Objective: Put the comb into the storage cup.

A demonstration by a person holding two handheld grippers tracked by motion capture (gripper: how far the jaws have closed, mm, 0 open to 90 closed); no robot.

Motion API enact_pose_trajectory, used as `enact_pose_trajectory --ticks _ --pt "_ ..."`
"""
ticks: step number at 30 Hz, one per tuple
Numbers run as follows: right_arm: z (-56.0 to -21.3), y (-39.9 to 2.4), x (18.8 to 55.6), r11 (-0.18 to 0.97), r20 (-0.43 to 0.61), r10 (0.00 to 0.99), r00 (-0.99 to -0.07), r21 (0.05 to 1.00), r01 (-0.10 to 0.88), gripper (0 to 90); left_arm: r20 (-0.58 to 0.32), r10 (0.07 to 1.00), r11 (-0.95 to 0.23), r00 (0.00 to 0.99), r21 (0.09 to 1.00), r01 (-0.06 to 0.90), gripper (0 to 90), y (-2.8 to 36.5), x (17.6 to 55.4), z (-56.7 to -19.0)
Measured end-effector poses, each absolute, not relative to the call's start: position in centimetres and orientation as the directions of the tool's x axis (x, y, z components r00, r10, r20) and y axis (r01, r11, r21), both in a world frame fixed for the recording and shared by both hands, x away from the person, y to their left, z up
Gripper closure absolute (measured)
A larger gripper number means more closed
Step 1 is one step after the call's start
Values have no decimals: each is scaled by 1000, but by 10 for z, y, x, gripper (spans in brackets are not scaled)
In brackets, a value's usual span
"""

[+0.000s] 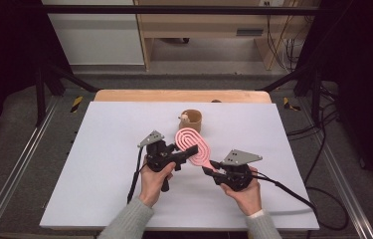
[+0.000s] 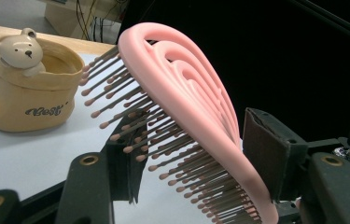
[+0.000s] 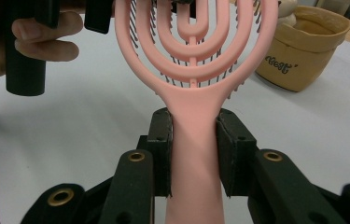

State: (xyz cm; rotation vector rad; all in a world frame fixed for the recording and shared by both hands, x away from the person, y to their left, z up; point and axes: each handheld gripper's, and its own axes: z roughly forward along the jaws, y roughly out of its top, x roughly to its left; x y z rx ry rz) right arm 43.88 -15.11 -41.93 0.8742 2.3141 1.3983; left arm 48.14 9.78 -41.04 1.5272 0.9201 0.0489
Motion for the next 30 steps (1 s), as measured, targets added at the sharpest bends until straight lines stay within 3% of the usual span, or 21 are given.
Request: enact_pose_trajectory --ticks 30 --pt "-423 -149 440 347 58 624 -779 873 343 705 -510 506 160 695 848 506 587 94 471 -406"
